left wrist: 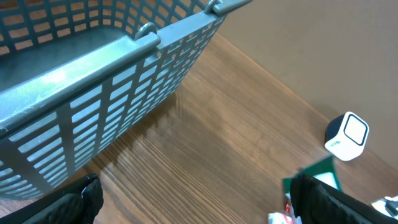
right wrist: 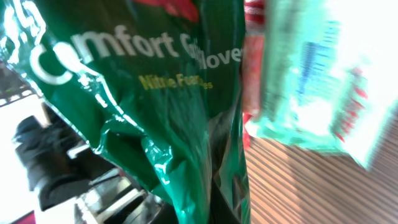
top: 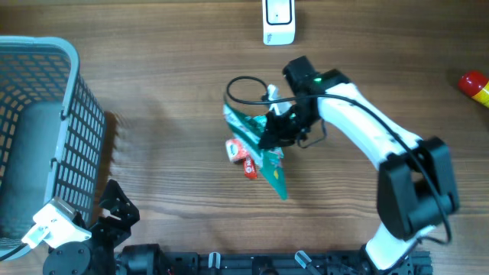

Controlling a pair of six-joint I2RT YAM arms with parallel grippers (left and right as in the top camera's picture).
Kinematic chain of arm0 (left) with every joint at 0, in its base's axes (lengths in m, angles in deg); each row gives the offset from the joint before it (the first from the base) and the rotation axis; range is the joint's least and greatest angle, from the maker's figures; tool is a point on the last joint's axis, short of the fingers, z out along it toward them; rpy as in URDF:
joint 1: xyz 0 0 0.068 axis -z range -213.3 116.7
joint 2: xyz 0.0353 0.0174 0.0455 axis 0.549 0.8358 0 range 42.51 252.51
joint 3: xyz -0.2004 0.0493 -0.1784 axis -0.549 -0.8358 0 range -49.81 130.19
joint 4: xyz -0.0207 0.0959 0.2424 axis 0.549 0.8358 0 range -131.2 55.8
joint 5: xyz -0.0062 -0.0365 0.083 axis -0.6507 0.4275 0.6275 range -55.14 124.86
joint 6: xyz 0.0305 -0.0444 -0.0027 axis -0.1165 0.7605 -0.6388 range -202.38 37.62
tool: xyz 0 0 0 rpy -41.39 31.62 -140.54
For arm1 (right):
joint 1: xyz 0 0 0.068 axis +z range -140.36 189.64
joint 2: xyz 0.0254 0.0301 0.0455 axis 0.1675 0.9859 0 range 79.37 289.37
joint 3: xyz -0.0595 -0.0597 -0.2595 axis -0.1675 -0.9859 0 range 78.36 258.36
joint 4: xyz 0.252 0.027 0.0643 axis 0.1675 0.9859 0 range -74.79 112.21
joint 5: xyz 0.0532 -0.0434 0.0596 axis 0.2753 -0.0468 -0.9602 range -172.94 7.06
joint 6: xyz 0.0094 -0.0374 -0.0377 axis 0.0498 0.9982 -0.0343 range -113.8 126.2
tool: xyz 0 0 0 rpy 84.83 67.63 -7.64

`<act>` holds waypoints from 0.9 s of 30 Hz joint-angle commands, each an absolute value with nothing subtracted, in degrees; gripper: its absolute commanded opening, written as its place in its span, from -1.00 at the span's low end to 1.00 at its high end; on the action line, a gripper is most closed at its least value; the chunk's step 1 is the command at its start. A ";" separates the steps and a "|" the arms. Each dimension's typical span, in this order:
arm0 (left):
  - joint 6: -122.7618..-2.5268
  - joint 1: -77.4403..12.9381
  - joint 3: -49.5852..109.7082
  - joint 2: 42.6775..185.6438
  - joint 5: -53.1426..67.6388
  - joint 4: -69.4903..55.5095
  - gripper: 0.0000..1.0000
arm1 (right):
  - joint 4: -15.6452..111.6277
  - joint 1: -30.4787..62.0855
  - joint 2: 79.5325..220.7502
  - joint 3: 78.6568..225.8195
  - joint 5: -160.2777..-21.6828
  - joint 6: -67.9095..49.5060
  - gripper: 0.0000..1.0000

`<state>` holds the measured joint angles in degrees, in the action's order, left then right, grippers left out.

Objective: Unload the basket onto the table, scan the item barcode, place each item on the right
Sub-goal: 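Lift the glove pack off the small items, then hold the glove pack in front of the white scanner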

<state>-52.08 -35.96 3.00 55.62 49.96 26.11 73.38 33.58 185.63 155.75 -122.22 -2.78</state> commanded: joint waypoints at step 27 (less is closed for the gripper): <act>-52.51 -36.31 3.00 55.25 50.31 26.05 1.00 | 12.97 31.94 182.30 156.99 -83.28 39.08 -0.92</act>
